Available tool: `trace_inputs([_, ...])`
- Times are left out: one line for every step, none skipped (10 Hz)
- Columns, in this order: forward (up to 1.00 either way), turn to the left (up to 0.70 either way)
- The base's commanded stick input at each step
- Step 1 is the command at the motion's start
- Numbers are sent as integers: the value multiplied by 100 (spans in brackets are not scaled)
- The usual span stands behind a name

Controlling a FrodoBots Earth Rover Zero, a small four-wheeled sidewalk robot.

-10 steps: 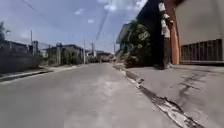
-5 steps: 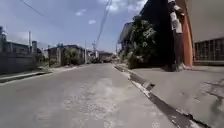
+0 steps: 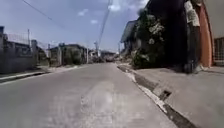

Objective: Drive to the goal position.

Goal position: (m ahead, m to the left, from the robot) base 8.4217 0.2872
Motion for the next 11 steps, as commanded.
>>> trace_inputs([100,0])
trace_inputs([100,0])
trace_inputs([100,0])
trace_inputs([100,0])
trace_inputs([100,0])
trace_inputs([100,0])
trace_inputs([100,0])
trace_inputs([100,0])
trace_inputs([100,0])
trace_inputs([100,0])
trace_inputs([100,0])
